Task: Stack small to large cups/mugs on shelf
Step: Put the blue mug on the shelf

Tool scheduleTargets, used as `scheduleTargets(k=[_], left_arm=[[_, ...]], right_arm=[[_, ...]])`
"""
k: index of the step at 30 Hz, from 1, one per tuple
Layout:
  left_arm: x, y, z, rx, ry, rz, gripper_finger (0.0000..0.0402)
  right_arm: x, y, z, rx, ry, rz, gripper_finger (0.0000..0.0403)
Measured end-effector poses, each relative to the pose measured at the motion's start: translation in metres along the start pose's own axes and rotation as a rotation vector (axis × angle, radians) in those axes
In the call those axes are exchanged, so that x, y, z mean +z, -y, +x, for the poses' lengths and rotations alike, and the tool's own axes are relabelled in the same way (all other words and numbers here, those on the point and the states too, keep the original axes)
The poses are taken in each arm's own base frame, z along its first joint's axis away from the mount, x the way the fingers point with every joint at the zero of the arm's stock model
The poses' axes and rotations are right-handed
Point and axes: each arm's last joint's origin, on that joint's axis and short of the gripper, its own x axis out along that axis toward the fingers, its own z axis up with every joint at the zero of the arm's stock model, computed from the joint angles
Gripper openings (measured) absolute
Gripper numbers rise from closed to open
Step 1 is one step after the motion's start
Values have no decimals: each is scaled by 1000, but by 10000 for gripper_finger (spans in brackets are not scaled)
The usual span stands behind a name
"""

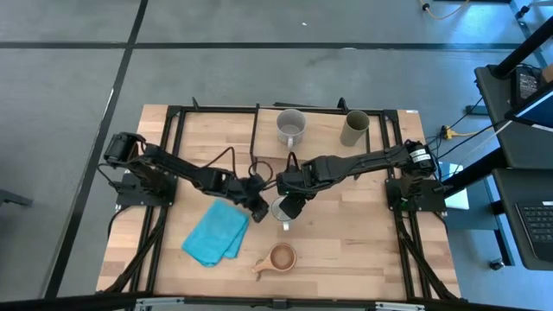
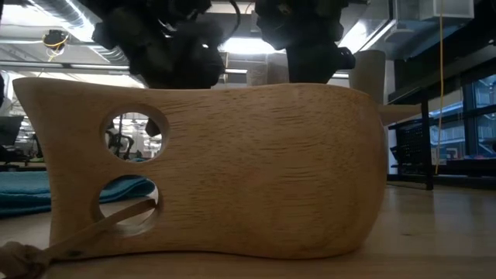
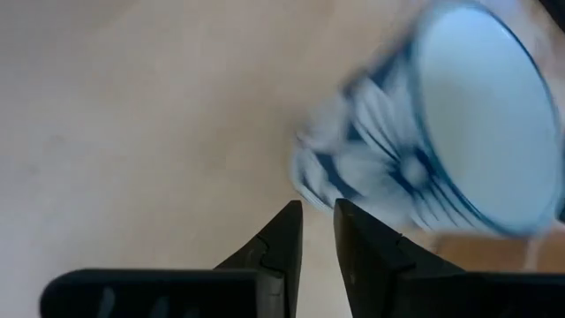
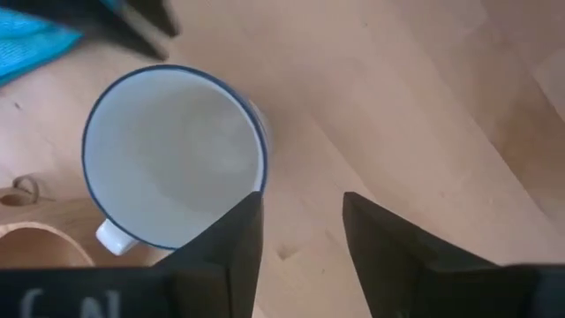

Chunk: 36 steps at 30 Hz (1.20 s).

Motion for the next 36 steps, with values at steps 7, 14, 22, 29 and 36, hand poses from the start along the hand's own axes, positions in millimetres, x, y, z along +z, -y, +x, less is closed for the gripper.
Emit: scheduleTargets(k=[7, 14, 22, 29, 36], left_arm=[[-10, 15, -2, -65, 6, -13, 64], [-3, 16, -1, -85, 57, -28, 64], [2, 11, -1, -69, 73, -19, 64], [0, 8, -1, -43, 51, 5, 64], [-1, 7, -1, -28, 38, 12, 64]], right_arm=[[0, 0, 0, 0, 0, 0, 159], [0, 0, 0, 0, 2, 7, 159], [0, 0, 0, 1, 2, 35, 159], [-2, -2, 0, 11, -7, 34, 159], [-9, -9, 1, 22, -22, 22, 159]])
